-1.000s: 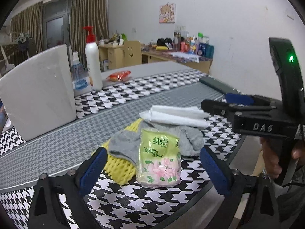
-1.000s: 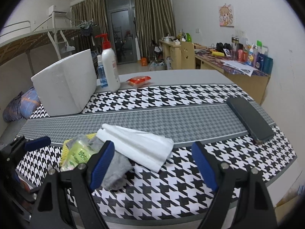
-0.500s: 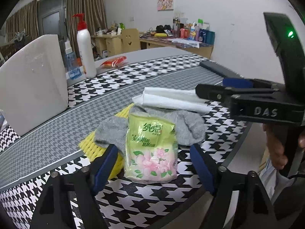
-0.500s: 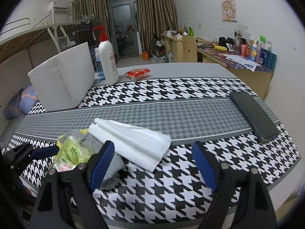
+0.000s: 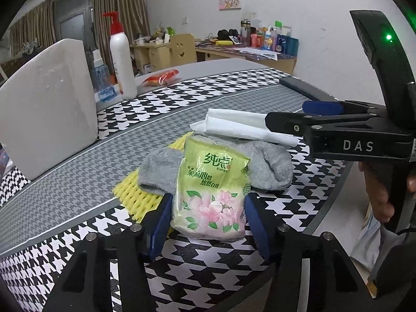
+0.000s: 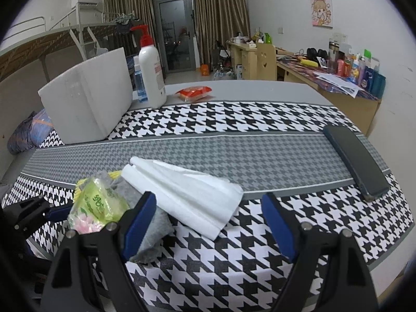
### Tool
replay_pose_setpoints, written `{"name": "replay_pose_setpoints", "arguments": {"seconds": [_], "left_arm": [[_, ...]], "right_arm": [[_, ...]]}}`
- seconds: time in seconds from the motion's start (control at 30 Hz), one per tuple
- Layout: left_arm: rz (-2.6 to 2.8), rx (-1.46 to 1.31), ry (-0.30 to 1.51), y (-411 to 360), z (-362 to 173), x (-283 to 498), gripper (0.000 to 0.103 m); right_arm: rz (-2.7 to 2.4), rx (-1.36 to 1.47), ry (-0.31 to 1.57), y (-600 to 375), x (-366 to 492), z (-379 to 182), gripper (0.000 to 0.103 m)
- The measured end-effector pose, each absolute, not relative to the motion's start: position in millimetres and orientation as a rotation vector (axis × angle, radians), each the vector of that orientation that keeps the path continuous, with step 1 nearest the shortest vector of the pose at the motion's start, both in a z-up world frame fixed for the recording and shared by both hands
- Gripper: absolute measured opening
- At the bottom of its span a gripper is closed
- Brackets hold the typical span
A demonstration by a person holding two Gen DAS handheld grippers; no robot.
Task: Organize soft objects
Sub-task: 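Close the left tool on the green pack while the right tool closes on the white tissue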
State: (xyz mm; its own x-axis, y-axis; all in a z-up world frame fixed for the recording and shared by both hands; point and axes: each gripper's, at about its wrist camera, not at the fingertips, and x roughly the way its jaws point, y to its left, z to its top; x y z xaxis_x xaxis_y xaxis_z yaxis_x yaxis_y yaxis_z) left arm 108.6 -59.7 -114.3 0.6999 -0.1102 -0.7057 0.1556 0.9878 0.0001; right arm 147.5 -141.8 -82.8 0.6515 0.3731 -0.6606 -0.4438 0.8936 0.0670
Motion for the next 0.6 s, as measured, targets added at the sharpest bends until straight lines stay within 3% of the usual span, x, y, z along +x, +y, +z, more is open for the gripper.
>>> {"name": "replay_pose_setpoints", "arguments": {"seconds": [0.17, 0.6], "left_arm": [[-0.164, 0.051, 0.776, -59, -112, 105, 0.055], [-0.217, 0.024, 0.75, -56, -102, 97, 0.054]], "right_arm": [[0.485, -0.136, 0.716, -137, 146, -83, 0.086], [0.506, -0.196, 0.816, -123, 160, -101, 0.05]]}}
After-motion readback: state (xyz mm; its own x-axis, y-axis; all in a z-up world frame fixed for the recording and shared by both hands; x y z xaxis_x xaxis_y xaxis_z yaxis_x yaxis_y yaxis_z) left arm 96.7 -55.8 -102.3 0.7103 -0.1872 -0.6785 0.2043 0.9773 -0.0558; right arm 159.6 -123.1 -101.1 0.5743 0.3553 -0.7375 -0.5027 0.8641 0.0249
